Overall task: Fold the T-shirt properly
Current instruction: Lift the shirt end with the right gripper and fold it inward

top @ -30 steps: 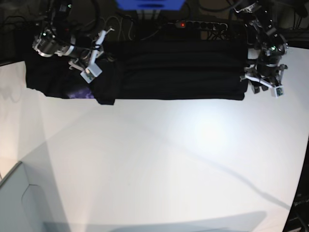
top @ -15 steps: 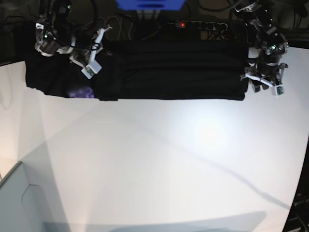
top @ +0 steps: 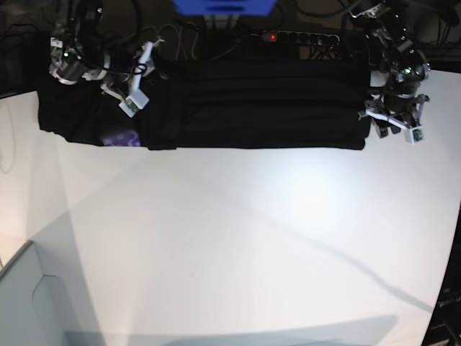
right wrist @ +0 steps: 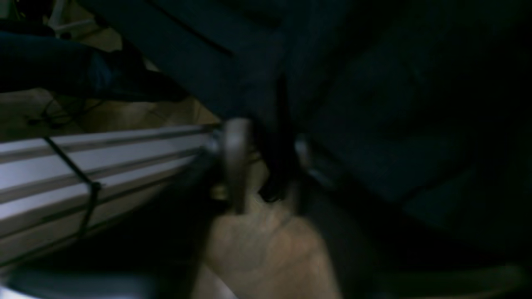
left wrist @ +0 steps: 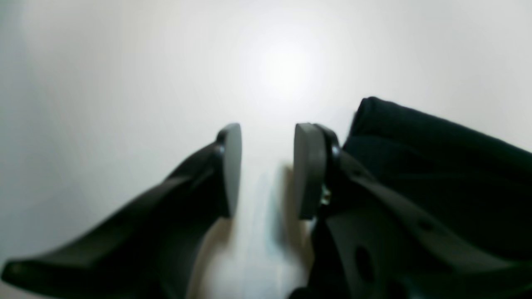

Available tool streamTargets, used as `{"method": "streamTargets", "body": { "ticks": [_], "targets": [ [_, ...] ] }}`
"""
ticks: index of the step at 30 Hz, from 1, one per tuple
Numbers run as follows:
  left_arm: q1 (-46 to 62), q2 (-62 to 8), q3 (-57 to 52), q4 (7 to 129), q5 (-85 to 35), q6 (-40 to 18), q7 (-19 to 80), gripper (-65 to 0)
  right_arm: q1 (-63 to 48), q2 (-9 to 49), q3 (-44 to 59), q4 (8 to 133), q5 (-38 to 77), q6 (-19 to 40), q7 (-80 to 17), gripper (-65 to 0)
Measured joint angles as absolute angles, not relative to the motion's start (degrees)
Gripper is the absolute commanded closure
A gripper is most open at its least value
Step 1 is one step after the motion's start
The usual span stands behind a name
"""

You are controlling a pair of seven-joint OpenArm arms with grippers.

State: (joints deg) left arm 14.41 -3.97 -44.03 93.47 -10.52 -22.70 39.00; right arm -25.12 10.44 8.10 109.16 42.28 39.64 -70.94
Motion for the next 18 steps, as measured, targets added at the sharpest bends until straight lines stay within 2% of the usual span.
{"method": "streamTargets", "body": {
  "ticks": [2,8,13,18],
  "targets": [
    [14.4,-4.0,-44.0,93.5,-10.5,-22.7,39.0,-20.7,-25.1,10.4,8.1,109.2,42.3,39.6,-70.9,-29.1],
    [14.8,-4.0,-44.0,93.5,-10.7,-22.7,39.0,-20.7,-24.9,9.6,8.3,109.2,42.4,39.6,-70.7,-25.0],
    [14.7,-4.0,-44.0,93.5,-10.7,-22.7,39.0,-20.7,-24.2,8.9,8.3,109.3,42.7,39.6,-70.7,-24.2],
    [14.8,-3.9,-44.0,93.5,-10.7,-22.7,39.0,-20.7,-22.3,9.0,10.5,109.3,51.1,39.6,-71.3,-24.0]
  ]
}}
